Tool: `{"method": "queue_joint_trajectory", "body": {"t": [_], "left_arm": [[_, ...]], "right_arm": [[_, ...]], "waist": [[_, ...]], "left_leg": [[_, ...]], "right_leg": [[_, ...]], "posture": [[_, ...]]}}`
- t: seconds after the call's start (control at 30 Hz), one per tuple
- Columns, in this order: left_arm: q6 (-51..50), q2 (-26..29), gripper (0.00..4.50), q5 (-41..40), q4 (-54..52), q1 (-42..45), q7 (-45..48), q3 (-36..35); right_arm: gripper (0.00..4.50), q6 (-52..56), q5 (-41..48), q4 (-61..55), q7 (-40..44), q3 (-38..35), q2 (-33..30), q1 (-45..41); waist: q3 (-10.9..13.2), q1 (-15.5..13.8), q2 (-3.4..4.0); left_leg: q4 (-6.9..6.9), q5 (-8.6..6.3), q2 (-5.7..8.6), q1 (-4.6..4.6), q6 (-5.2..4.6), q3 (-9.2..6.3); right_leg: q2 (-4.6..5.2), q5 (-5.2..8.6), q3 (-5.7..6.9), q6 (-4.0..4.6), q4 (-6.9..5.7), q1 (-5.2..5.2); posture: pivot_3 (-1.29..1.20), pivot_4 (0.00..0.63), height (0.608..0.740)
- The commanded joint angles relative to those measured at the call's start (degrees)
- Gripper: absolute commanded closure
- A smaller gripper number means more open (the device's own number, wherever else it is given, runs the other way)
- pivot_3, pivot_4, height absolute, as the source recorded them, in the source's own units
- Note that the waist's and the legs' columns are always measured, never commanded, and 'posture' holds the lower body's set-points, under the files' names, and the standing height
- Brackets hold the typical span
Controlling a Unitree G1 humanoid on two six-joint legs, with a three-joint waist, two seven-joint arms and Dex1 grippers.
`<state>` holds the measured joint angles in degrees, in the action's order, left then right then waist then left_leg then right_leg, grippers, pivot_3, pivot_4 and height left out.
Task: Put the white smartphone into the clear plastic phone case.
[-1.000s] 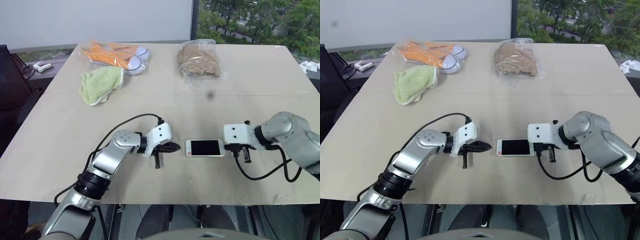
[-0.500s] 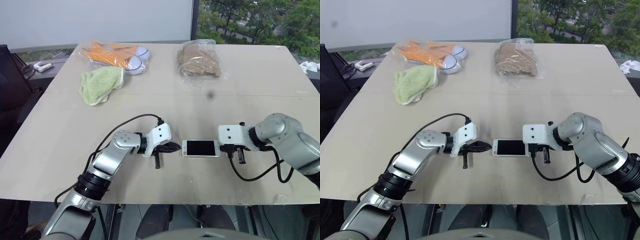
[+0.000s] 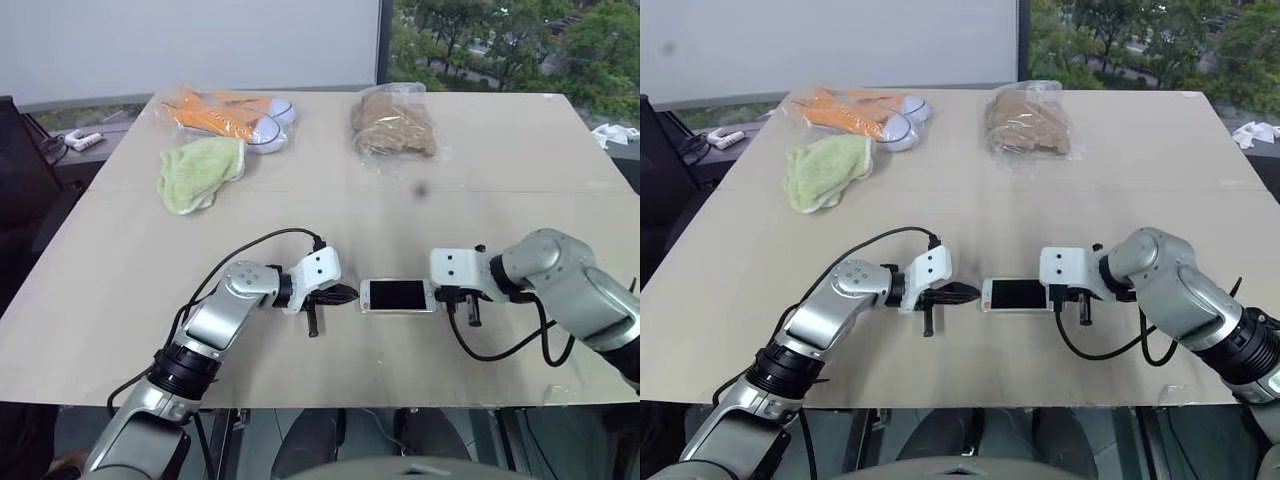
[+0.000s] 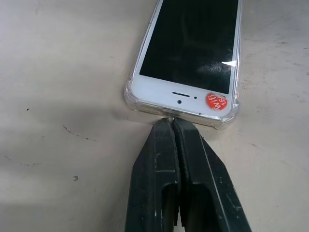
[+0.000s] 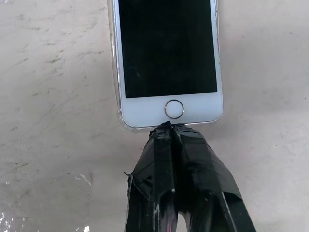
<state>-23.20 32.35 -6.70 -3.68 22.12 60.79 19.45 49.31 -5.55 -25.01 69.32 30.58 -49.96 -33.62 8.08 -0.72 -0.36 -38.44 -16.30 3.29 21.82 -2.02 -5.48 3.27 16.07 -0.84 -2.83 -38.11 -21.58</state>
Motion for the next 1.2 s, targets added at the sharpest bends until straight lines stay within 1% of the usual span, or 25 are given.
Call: {"method": "queue_joint_trajectory", "body": {"t": [0.03, 0.17, 0.3, 0.37, 0.43, 0.57, 0.7, 0.77, 0.83, 0.9, 1.0, 1.1, 1.2], "left_arm": [[-0.42, -1.81, 4.43, 1.55, 1.34, -0.42, -1.17, 2.6], [-0.34, -1.27, 4.43, 1.62, 0.93, -0.61, -0.69, 2.09], [-0.05, 0.39, 4.43, 1.56, 0.57, -0.06, 0.15, 0.9], [-0.14, 0.94, 4.43, 1.38, -0.02, 0.11, 0.08, 0.14], [-1.55, 1.41, 4.43, -0.35, -1.3, -0.1, 0.34, -1.66], [-2.79, 5.2, 4.43, -2.33, -3.47, -0.85, 2.48, -4.24], [-4.53, 7.31, 4.43, -5.4, -5.04, -0.34, 3.73, -6.8], [-5.03, 8.04, 4.43, -6.08, -5.37, -0.11, 4.09, -7.49], [-4.42, 8.09, 4.43, -6.73, -4.81, 0.58, 4.43, -8.04], [-3.42, 6.61, 4.43, -7.34, -3.8, 2.11, 4.11, -8.39], [-2.0, 2.4, 4.43, -8.3, -2.95, 3.98, 2.96, -7.64], [-1.34, -0.25, 4.43, -7.16, -3.11, 4.7, 2.33, -5.63], [-2.53, -3.94, 4.43, -7.5, -3.25, 4.97, 0.19, -4.26]], "right_arm": [[4.5, -0.96, 2.35, -5.47, -0.56, 1.54, 3.96, -0.11], [4.5, -1.35, 2.19, -5.1, -1.32, -0.39, 2.8, 0.73], [4.5, -1.78, 3.96, -6.47, -1.17, -5.35, -0.03, 2.93], [4.5, -1.11, 5.82, -7.5, -1.78, -8.54, 0.06, 4.16], [4.5, 0.12, 8.47, -8.5, -2.47, -13.11, 0.59, 5.45], [4.5, 1.8, 13.89, -9.37, -3.05, -22.41, -0.14, 7.99], [4.5, 2.83, 17.07, -10.58, -4.19, -26.04, -2.17, 11.17], [4.5, 3.07, 18.1, -11.46, -5.01, -26.58, -2.91, 12.59], [4.5, 3.35, 19.14, -12.05, -6.51, -26.73, -2.27, 13.01], [4.5, 3.74, 21.13, -12.38, -8.8, -27.75, 0.68, 12.9], [4.5, 2.3, 25.27, -12.29, -13.25, -31.09, 8.1, 14.12], [4.5, -1.91, 24.52, -11.54, -16.35, -30.95, 10.68, 17.61], [4.5, -7.73, 22.06, -10.19, -21.74, -29.7, 14.16, 24.37]], "waist": [[-0.05, 0.01, 0.03], [-0.07, 0.01, 0.04], [-0.04, -0.14, 0.06], [-0.03, -0.08, 0.08], [-0.01, -0.03, 0.07], [0.11, 0.16, 0.05], [0.17, 0.01, 0.08], [0.17, -0.1, 0.07], [0.17, -0.09, 0.07], [0.18, -0.05, 0.05], [0.18, -0.12, 0.02], [0.18, -0.12, 0.02], [0.18, -0.14, 0.02]], "left_leg": [[0.01, 0.01, -0.02, -0.02, 0.01, -0.01], [0.02, 0.03, -0.04, -0.02, 0.04, 0.0], [0.02, 0.03, -0.04, 0.03, 0.04, 0.0], [0.05, 0.03, -0.03, 0.12, 0.05, -0.02], [0.1, 0.16, -0.03, 0.18, 0.27, -0.01], [0.17, 0.14, -0.05, 0.22, 0.25, -0.02], [0.2, 0.15, -0.07, 0.34, 0.27, -0.01], [0.18, 0.16, -0.07, 0.6, 0.29, -0.02], [0.11, 0.18, -0.05, 1.03, 0.3, 0.0], [0.12, 0.18, -0.05, 1.12, 0.31, 0.02], [0.11, 0.19, -0.05, 1.12, 0.32, 0.02], [0.1, 0.19, -0.03, 1.12, 0.32, 0.04], [0.11, 0.19, -0.01, 1.12, 0.32, 0.07]], "right_leg": [[-0.03, -0.01, 0.0, 0.01, 0.0, 0.0], [-0.04, -0.02, 0.0, 0.02, 0.0, 0.0], [-0.04, -0.02, -0.01, 0.02, 0.03, -0.03], [-0.04, -0.02, 0.02, 0.02, 0.09, -0.1], [-0.04, -0.02, 0.01, 0.02, 0.13, -0.15], [-0.05, -0.01, 0.0, 0.03, 0.14, -0.17], [-0.06, -0.01, 0.01, 0.03, 0.27, -0.25], [-0.05, -0.01, 0.03, 0.03, 0.32, -0.48], [-0.04, -0.02, 0.0, 0.02, 0.26, -0.88], [-0.04, -0.02, -0.01, 0.02, 0.24, -0.99], [-0.05, -0.02, -0.01, 0.02, 0.21, -0.98], [-0.05, -0.02, -0.02, 0.02, 0.2, -0.96], [-0.05, -0.02, -0.04, 0.02, 0.19, -1.0]], "posture": [[0.0, 0.15, 0.74], [0.0, 0.15, 0.74], [0.0, 0.15, 0.74], [0.0, 0.15, 0.74], [0.0, 0.15, 0.74], [0.0, 0.15, 0.74], [0.0, 0.15, 0.74], [0.0, 0.15, 0.74], [0.0, 0.15, 0.74], [0.0, 0.15, 0.74], [0.0, 0.15, 0.74], [0.0, 0.15, 0.74], [0.0, 0.15, 0.74]]}}
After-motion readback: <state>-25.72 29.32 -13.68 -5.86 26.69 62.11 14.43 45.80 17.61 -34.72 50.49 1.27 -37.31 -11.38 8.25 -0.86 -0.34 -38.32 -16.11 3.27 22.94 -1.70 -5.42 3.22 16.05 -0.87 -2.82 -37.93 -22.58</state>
